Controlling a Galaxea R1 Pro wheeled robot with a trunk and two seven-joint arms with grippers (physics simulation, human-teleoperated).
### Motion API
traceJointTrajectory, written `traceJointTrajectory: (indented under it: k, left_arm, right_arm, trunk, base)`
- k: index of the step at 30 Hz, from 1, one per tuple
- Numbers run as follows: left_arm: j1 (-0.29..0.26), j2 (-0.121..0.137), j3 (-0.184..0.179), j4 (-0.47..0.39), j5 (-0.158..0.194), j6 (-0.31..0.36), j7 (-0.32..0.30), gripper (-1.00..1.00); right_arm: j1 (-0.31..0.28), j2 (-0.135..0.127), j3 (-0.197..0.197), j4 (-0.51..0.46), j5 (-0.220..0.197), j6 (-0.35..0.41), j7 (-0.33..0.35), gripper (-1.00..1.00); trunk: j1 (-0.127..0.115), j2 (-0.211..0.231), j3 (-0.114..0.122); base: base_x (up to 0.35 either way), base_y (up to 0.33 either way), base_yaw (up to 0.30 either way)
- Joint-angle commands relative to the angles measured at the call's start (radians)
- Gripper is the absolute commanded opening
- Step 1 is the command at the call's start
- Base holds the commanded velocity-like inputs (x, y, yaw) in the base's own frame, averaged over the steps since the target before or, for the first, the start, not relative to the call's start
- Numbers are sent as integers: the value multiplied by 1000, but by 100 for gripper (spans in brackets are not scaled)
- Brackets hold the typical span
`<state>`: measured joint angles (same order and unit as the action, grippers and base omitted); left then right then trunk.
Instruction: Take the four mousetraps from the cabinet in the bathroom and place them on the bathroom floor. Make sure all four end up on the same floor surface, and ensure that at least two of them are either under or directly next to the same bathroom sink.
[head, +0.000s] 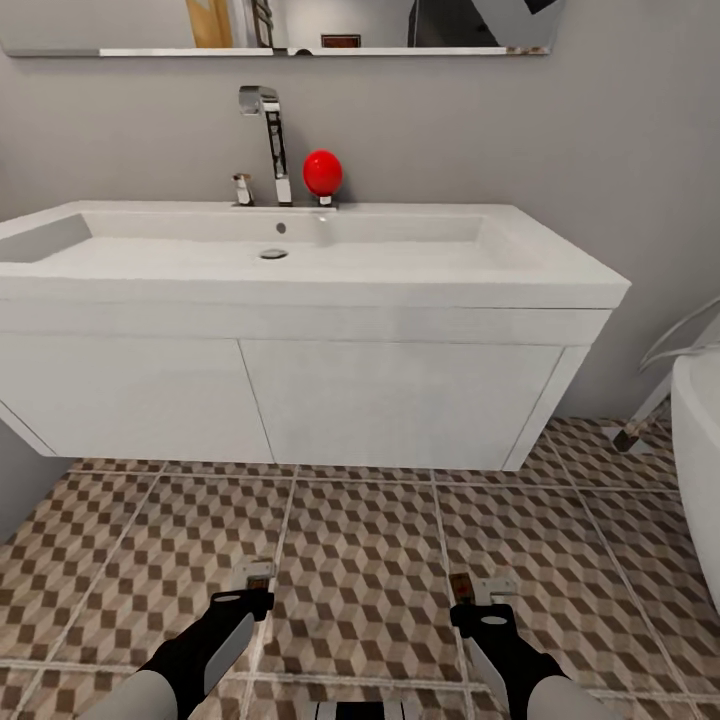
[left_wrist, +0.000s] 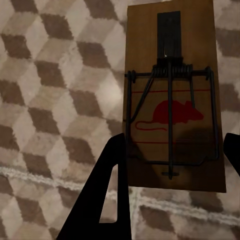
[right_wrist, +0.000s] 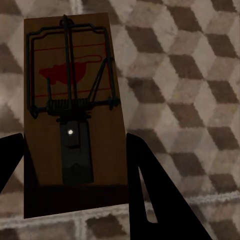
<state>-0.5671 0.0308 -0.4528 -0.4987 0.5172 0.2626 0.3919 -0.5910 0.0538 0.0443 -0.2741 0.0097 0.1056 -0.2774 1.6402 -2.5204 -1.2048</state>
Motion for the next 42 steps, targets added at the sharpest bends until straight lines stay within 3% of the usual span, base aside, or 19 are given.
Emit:
traceJointTrajectory:
  k: [1, 24, 33, 42]
  left_arm:
    - [-1, 1, -8, -4, 7, 4, 8, -100]
    - [-1, 0, -4, -23, 6, 2, 10, -100]
    - [-1, 0, -5, -20, 7, -59, 11, -100]
    - [-1, 0, -6, -16, 7, -64, 12, -100]
  right_arm:
    - [0, 0, 5, -2, -2, 7, -6, -100]
    - [-1, 6, -4, -2, -11, -18, -34, -100]
    - [0, 9, -3, -2, -9, -17, -38, -100]
    - [0, 12, -4, -3, -7, -15, -38, -100]
  trunk:
    - [0, 0, -1]
    - [0, 0, -1]
    - [0, 0, -1]
    - [0, 0, -1]
  base:
    - [0, 0, 0]
    - [0, 0, -60]
    - [0, 0, -8]
    - [0, 0, 0]
